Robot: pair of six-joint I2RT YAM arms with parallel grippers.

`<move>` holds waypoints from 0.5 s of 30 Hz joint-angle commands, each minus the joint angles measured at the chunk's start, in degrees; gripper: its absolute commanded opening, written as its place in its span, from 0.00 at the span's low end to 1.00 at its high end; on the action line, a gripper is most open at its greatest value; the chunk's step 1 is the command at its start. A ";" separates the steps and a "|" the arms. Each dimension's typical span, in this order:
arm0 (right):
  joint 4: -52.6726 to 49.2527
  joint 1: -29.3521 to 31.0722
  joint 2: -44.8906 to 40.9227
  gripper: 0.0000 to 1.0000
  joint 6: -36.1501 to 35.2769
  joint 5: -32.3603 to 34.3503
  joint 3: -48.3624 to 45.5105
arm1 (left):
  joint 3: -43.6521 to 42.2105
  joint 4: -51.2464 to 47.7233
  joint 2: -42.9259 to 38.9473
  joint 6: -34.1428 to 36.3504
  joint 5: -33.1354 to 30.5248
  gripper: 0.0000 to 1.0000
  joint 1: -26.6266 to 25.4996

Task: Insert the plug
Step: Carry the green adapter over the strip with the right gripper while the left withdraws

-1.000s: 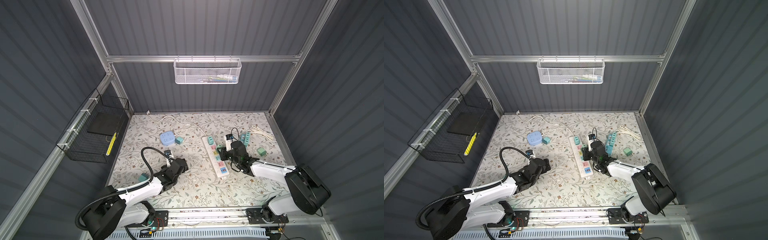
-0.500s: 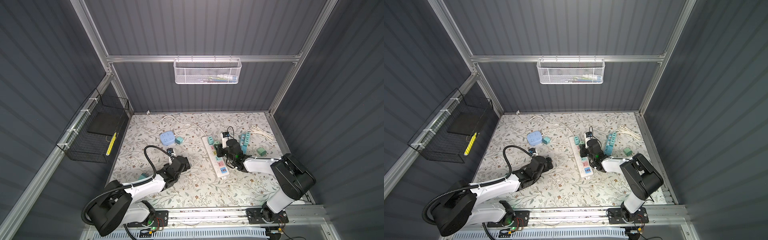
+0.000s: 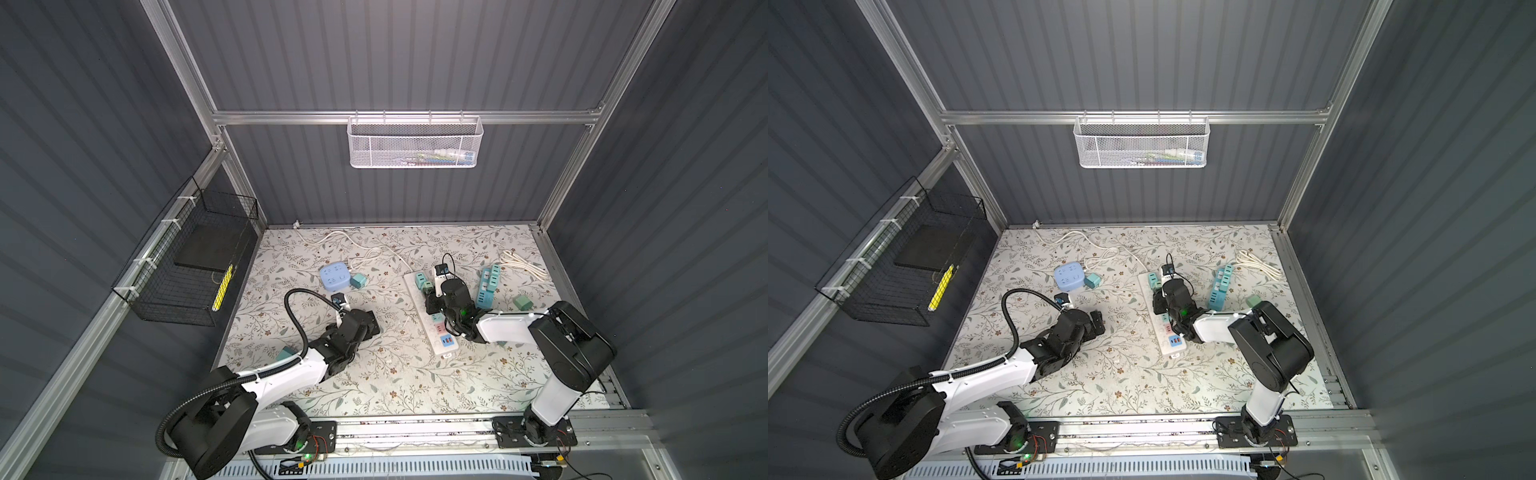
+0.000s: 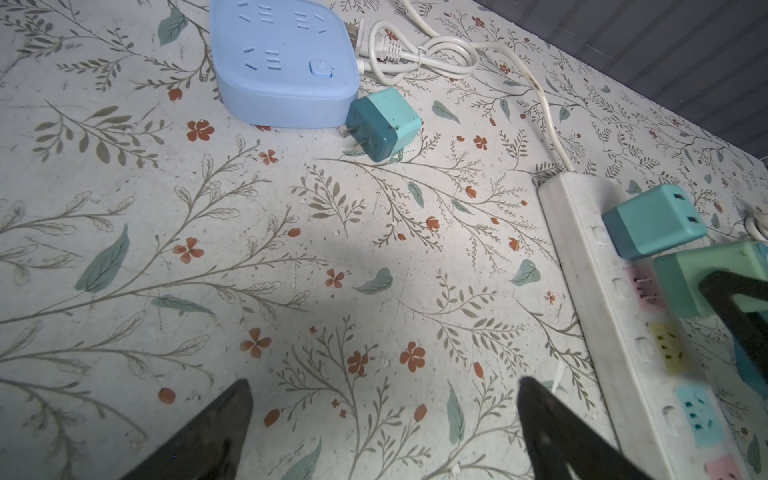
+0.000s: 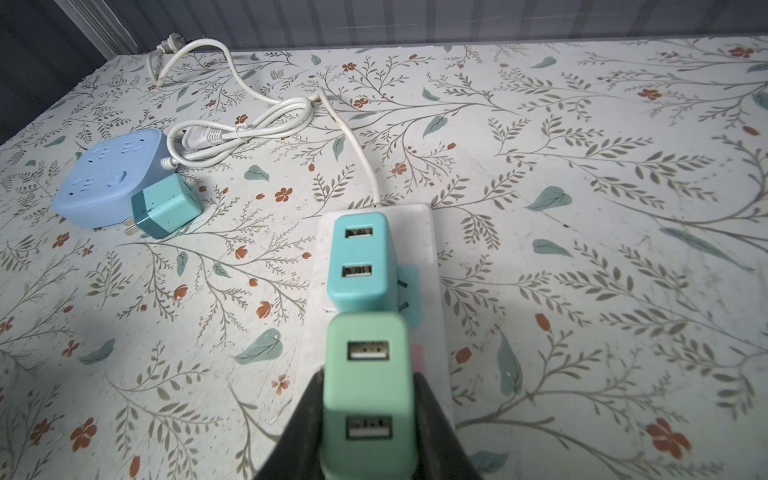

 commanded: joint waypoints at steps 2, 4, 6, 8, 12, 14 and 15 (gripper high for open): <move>-0.89 0.03 0.87 0.14 -1.34 1.31 1.25 | 2.16 -1.25 0.66 1.32 -0.29 1.00 0.90; -1.48 0.05 0.57 0.14 -1.85 1.22 1.16 | 1.77 -0.82 0.69 1.04 0.03 1.00 1.00; -2.23 0.04 -0.12 0.15 -2.78 1.46 0.78 | 1.63 -0.55 0.50 1.07 0.06 1.00 1.03; -3.18 0.08 -0.85 0.14 -3.86 1.79 0.46 | 1.63 -0.57 0.19 1.15 0.01 1.00 1.17; -5.63 0.40 -0.26 0.14 -4.69 2.74 1.00 | 1.37 -0.40 -0.10 1.56 -0.05 1.00 1.37; -6.18 0.87 0.77 0.15 -4.94 3.53 1.31 | 1.45 -0.37 -0.03 1.72 -0.05 1.00 1.50; -6.44 1.19 1.30 0.14 -5.24 4.28 1.57 | 1.37 -0.40 -0.03 1.80 -0.10 1.00 1.46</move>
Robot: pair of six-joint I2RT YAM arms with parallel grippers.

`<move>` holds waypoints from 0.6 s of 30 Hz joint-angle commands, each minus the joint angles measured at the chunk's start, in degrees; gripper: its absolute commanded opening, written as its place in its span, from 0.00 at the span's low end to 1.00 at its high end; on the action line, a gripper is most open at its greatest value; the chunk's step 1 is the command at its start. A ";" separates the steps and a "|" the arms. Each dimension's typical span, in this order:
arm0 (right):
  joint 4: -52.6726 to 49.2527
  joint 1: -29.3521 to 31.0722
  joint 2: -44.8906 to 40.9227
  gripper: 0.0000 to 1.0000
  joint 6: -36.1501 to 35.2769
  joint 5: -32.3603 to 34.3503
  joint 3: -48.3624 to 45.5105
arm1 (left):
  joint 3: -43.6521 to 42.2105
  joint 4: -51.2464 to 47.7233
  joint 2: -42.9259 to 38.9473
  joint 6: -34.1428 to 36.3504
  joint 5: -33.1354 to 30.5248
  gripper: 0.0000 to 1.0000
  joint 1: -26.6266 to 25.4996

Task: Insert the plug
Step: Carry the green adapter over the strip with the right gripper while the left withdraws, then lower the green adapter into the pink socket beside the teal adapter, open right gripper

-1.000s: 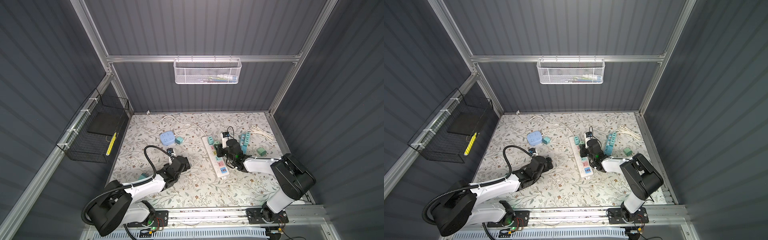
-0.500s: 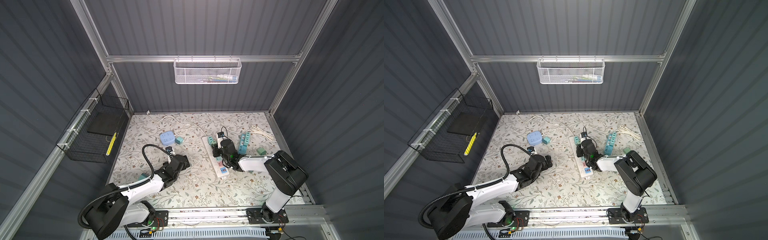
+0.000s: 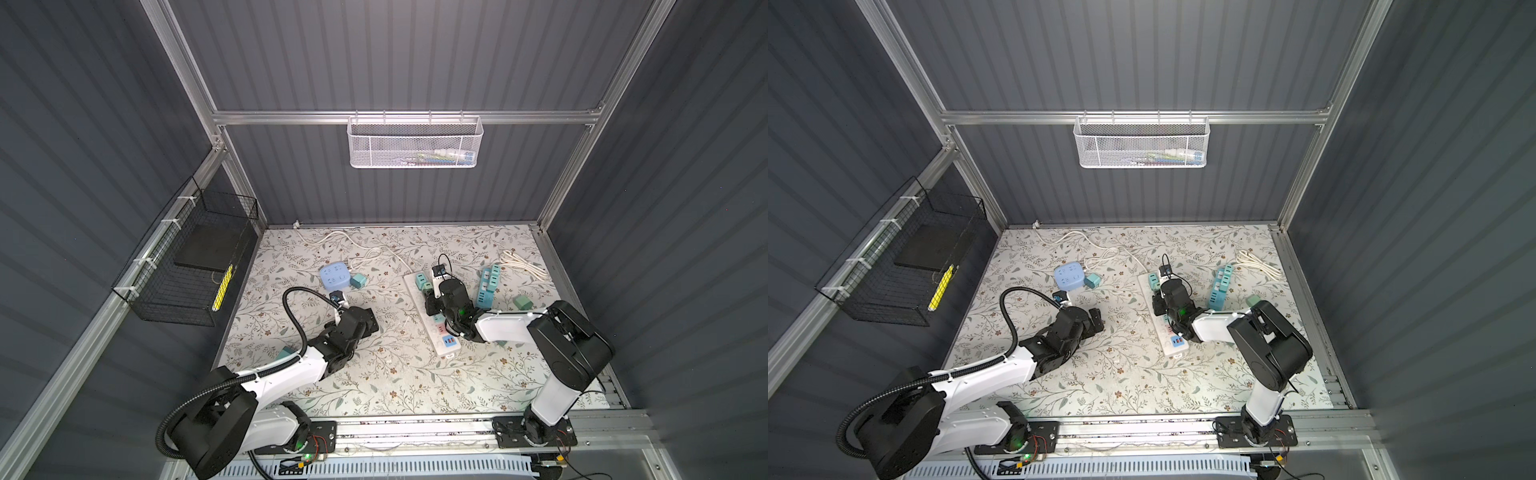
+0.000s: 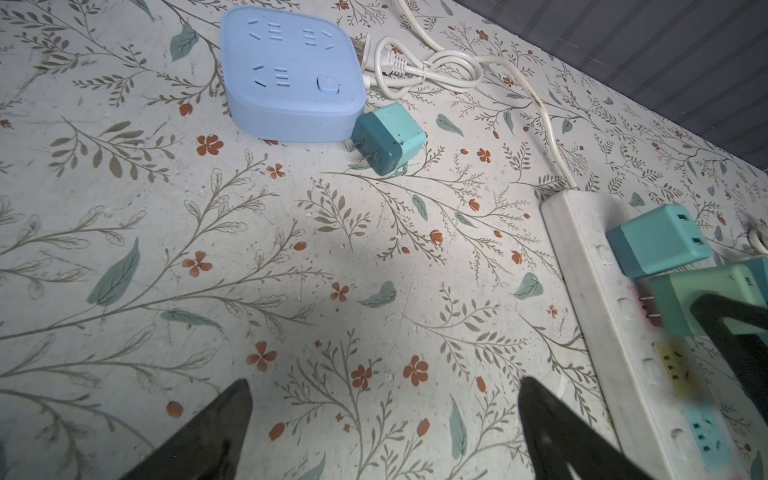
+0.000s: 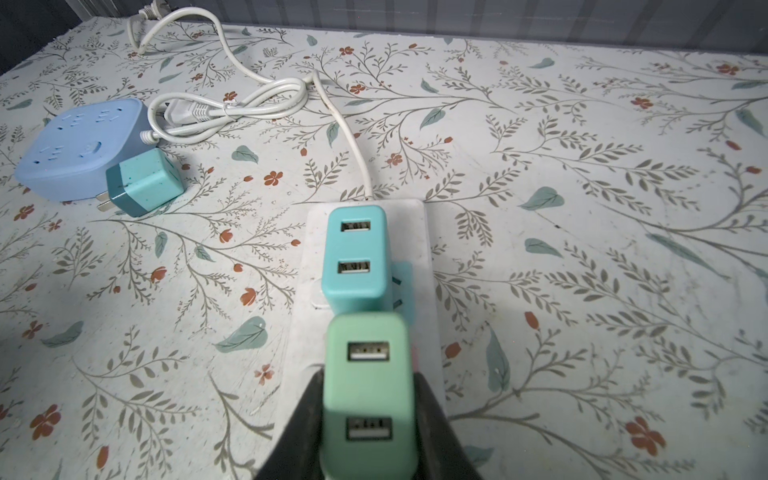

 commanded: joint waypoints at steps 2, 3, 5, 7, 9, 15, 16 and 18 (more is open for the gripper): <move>-4.26 1.56 2.15 0.15 -2.12 4.05 1.43 | 0.97 -0.43 -0.10 1.37 -0.17 1.00 0.52; -4.54 2.16 2.65 0.14 -2.32 5.10 1.73 | 0.97 -0.46 -0.30 1.45 -0.13 1.00 0.45; -5.06 2.69 3.33 0.14 -2.47 5.68 2.02 | 0.89 -0.78 -0.57 1.70 -0.34 1.00 0.45; -5.61 2.97 4.16 0.14 -1.96 6.33 2.01 | 0.70 -0.79 -1.06 1.98 -0.45 1.00 0.54; -7.11 3.13 4.64 0.14 -1.46 7.28 2.24 | 0.38 -0.74 -1.58 2.08 -0.48 1.00 0.63; -11.81 3.40 5.15 0.14 -0.44 8.84 1.74 | -0.39 -0.88 -2.94 2.45 -0.56 1.00 0.72; -12.67 3.43 5.24 0.14 0.06 8.89 1.75 | -0.50 -0.85 -3.20 2.51 -0.50 1.00 0.72; -14.26 3.49 5.63 0.14 0.32 7.96 1.92 | -0.67 -0.79 -3.56 2.51 -0.41 1.00 0.72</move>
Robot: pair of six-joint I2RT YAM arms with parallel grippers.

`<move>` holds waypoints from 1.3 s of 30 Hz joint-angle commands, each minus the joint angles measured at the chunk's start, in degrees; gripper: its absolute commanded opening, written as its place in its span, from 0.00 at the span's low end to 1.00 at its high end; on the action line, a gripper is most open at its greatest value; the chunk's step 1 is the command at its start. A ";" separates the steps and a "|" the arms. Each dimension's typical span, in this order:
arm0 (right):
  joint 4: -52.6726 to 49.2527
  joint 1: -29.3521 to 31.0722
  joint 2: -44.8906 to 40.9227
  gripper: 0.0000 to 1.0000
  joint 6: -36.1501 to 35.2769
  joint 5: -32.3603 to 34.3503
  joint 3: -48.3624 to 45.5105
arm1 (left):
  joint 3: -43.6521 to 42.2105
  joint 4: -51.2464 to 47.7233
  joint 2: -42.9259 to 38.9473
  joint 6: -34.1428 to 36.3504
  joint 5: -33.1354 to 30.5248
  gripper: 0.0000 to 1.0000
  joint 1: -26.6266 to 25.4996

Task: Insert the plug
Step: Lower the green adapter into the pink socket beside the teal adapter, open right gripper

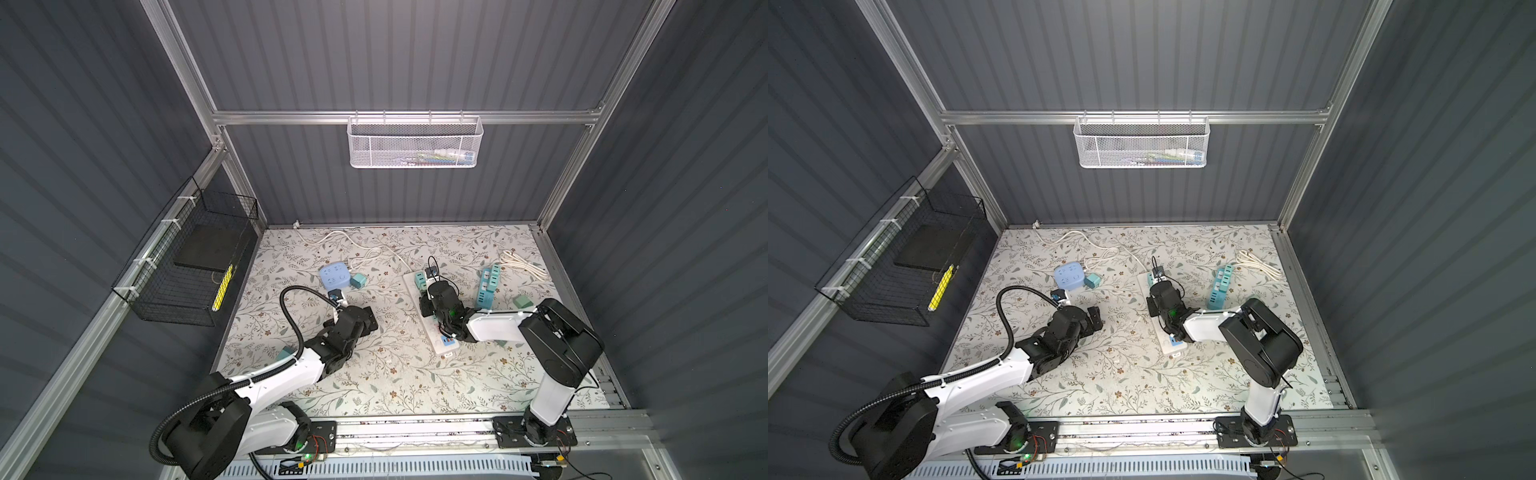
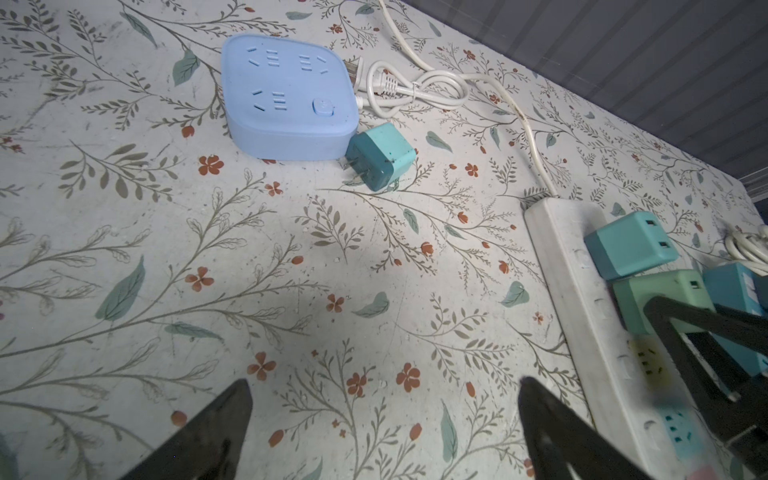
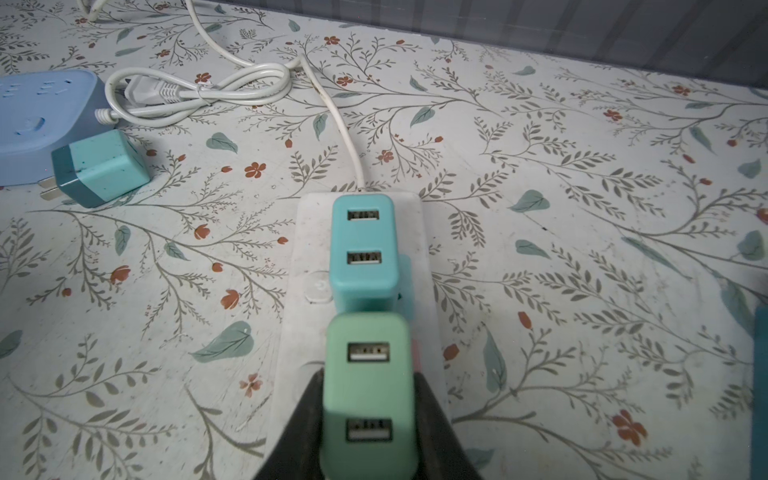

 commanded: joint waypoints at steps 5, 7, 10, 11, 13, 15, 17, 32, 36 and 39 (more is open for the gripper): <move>-15.58 0.30 5.30 0.14 1.95 -0.19 1.27 | -1.16 -0.86 -1.79 1.12 0.02 1.00 0.34; -18.82 0.29 5.88 0.14 2.25 0.12 3.20 | -1.16 -1.28 -2.35 1.13 0.17 1.00 0.34; -22.08 0.39 7.33 0.14 2.97 0.51 5.57 | -1.48 -1.44 -3.11 1.12 0.46 1.00 0.34; -21.67 0.37 7.58 0.14 3.13 0.15 5.23 | -1.64 -1.33 -3.28 1.17 0.50 1.00 0.34; -21.55 0.41 7.68 0.14 3.75 -0.15 4.94 | -1.80 -1.32 -3.44 1.14 0.78 1.00 0.34; -21.91 0.40 7.56 0.15 4.13 -0.33 4.91 | -1.82 -1.52 -3.67 1.01 1.08 1.00 0.34; -23.02 0.44 6.63 0.17 4.21 -0.48 5.59 | -1.71 -1.69 -3.87 1.01 1.29 1.00 0.34; -27.92 -1.29 -5.00 0.68 2.04 -4.33 14.32 | 1.17 -7.50 -11.60 3.40 1.91 1.00 0.36; -29.12 -3.82 -7.67 0.70 3.01 -6.77 14.96 | 0.36 -9.23 -14.50 3.33 1.35 1.00 0.39; -29.27 -5.86 -7.29 0.70 3.80 -9.24 15.62 | 0.40 -9.99 -15.07 3.83 1.00 1.00 0.37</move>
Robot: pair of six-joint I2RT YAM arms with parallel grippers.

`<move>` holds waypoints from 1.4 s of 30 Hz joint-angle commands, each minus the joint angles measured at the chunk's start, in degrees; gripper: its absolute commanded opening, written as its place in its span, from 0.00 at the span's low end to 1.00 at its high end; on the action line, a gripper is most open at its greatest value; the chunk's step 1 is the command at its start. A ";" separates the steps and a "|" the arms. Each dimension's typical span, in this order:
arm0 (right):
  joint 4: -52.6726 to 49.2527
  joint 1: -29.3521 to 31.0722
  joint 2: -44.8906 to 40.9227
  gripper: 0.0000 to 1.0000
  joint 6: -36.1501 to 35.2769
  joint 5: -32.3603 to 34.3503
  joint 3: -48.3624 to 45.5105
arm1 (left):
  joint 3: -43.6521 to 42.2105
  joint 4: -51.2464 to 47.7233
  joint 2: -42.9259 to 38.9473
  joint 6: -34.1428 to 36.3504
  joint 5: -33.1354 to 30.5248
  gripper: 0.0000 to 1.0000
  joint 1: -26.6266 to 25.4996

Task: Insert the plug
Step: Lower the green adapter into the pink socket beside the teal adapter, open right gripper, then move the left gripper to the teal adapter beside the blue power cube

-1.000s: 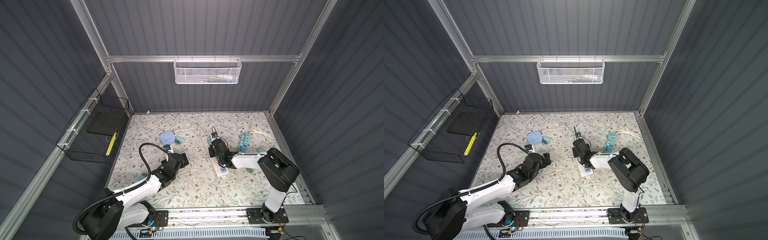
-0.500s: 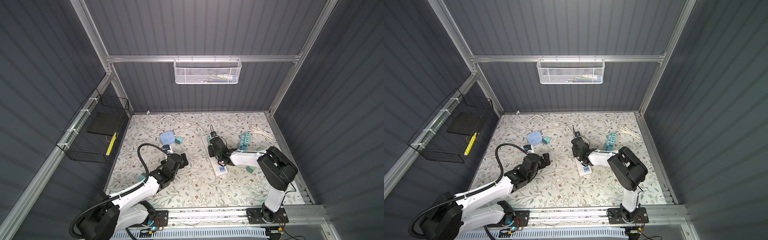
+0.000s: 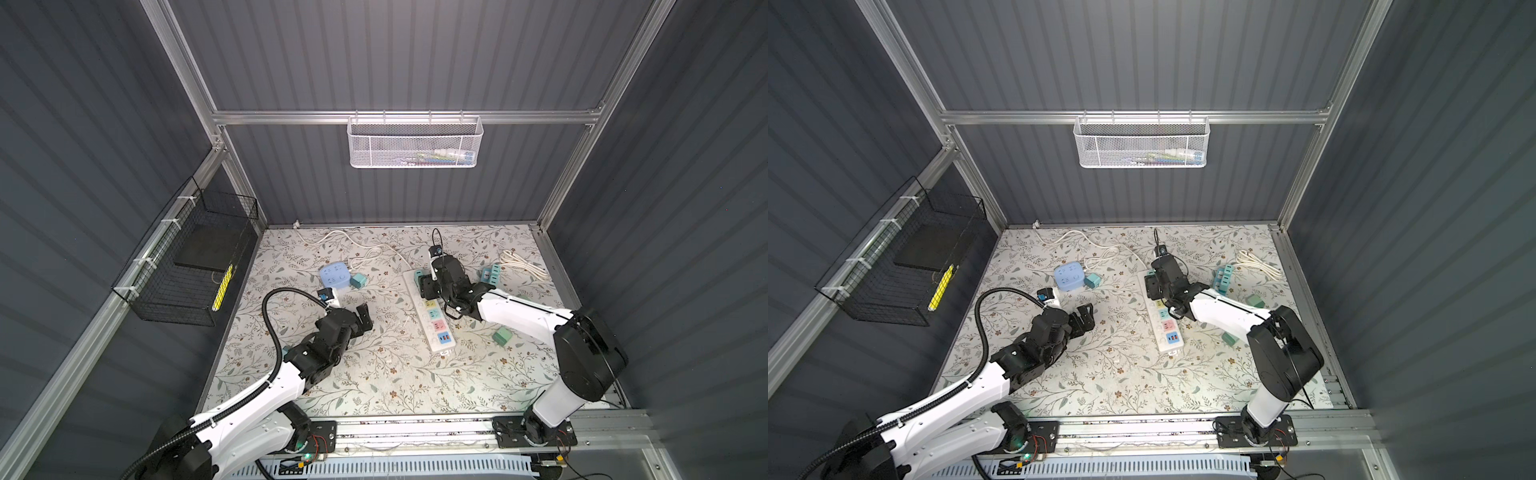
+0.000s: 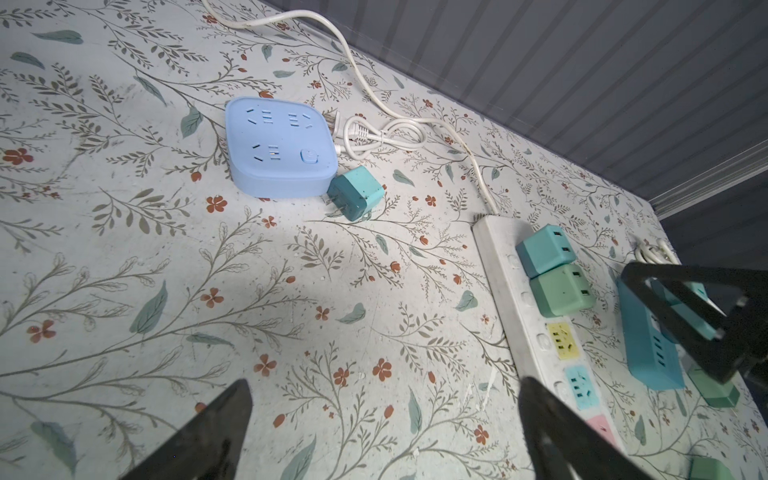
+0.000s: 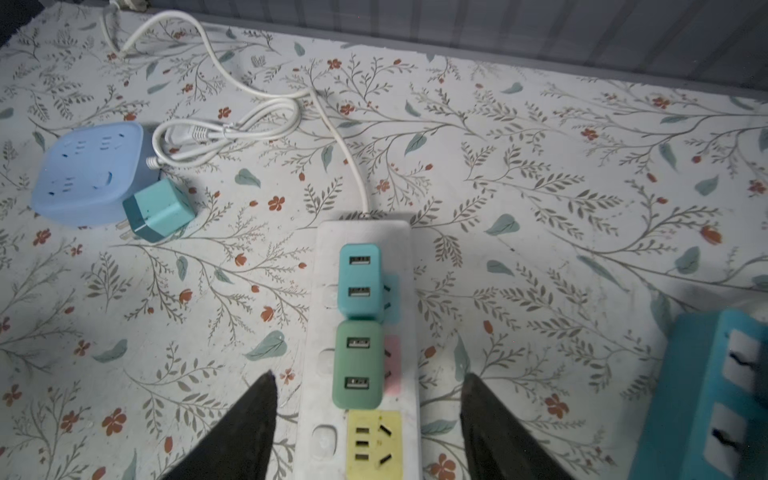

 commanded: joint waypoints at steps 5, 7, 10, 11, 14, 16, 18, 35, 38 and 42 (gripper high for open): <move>-0.86 -4.12 3.27 0.69 2.43 -5.62 1.09 | 1.50 -2.43 0.60 1.74 -0.20 1.00 0.35; -0.70 -4.49 4.87 0.69 2.48 -5.82 1.28 | 2.01 -2.33 1.44 2.04 -0.21 1.00 0.39; 1.38 -4.68 6.43 0.69 2.94 -6.29 -0.59 | 2.55 -2.07 2.47 2.37 -0.34 1.00 0.40; 1.59 -4.70 7.01 0.69 3.18 -6.33 -0.94 | 2.59 -1.98 2.73 2.45 -0.48 1.00 0.42; 2.75 -4.83 7.94 0.69 4.05 -5.99 -2.73 | 2.77 -1.63 3.45 2.45 -0.49 1.00 0.43; 3.76 -5.04 7.41 0.68 4.56 -5.80 -4.44 | 3.28 -1.88 3.93 2.51 -0.35 1.00 0.47; 4.49 -5.04 6.45 0.68 4.96 -5.29 -5.86 | 3.97 -2.15 4.57 2.84 -0.29 1.00 0.43; -0.28 -4.94 -9.66 0.76 3.25 -8.89 -8.35 | 30.84 -12.64 30.29 12.21 6.71 1.00 9.16; 3.35 -4.95 -12.12 0.77 4.21 -9.97 -12.20 | 36.40 -16.02 35.20 12.31 8.01 1.00 11.97; 6.23 -4.94 -14.50 0.78 4.63 -9.75 -15.96 | 41.76 -18.17 39.65 13.25 10.75 1.00 15.37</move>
